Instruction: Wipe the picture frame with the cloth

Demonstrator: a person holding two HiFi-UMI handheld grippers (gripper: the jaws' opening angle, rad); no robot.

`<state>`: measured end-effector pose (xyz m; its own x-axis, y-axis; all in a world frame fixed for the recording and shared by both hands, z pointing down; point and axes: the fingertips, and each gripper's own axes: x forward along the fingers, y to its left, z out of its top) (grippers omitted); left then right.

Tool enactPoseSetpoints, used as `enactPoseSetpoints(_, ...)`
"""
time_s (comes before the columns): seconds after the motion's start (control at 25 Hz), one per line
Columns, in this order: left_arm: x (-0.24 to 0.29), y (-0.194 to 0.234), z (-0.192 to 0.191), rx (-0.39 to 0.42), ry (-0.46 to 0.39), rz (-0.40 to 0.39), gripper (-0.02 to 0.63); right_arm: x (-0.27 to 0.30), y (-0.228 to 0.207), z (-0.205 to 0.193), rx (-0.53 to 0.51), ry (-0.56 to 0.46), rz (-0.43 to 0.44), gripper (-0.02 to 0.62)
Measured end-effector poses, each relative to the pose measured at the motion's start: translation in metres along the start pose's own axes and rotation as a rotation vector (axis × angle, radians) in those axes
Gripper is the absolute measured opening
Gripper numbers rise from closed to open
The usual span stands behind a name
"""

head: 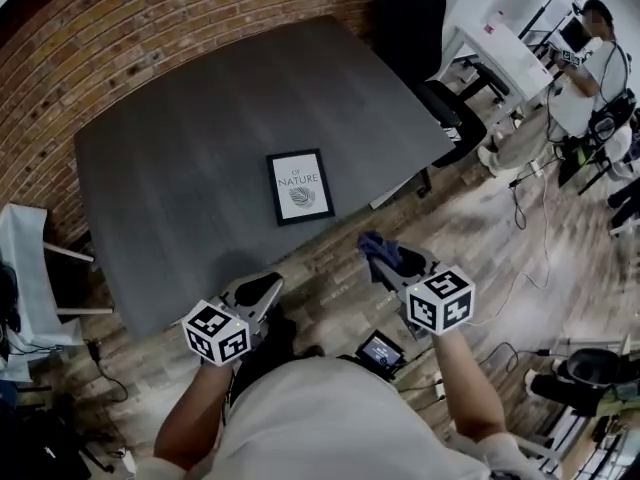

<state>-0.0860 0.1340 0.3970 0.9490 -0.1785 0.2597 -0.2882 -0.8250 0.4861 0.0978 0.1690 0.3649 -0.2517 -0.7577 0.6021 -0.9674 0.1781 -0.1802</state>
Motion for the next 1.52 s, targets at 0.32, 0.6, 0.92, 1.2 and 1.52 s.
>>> enactPoseSetpoints(0.32,0.029,0.076,-0.007,0.008,0.124,0.018,0.147,0.089,-0.018,0.04,-0.097,0.096,-0.031,0.152)
enactPoseSetpoints(0.6,0.049,0.112,-0.013,0.032,0.2,0.049,0.155,0.139,-0.029,0.062,-0.172,0.164,-0.04,0.152)
enactPoseSetpoints(0.92,0.089,0.135,-0.034,0.124,0.325,0.161,0.225,0.209,-0.05,0.07,-0.309,0.26,0.022,0.152)
enactPoseSetpoints(1.2,0.118,0.156,-0.052,0.146,0.412,0.267,0.225,0.29,-0.049,0.086,-0.539,0.324,0.106,0.152)
enactPoseSetpoints(1.52,0.129,0.167,-0.062,0.182,0.473,0.332,0.224,0.351,-0.038,0.093,-0.826,0.377,0.15,0.152)
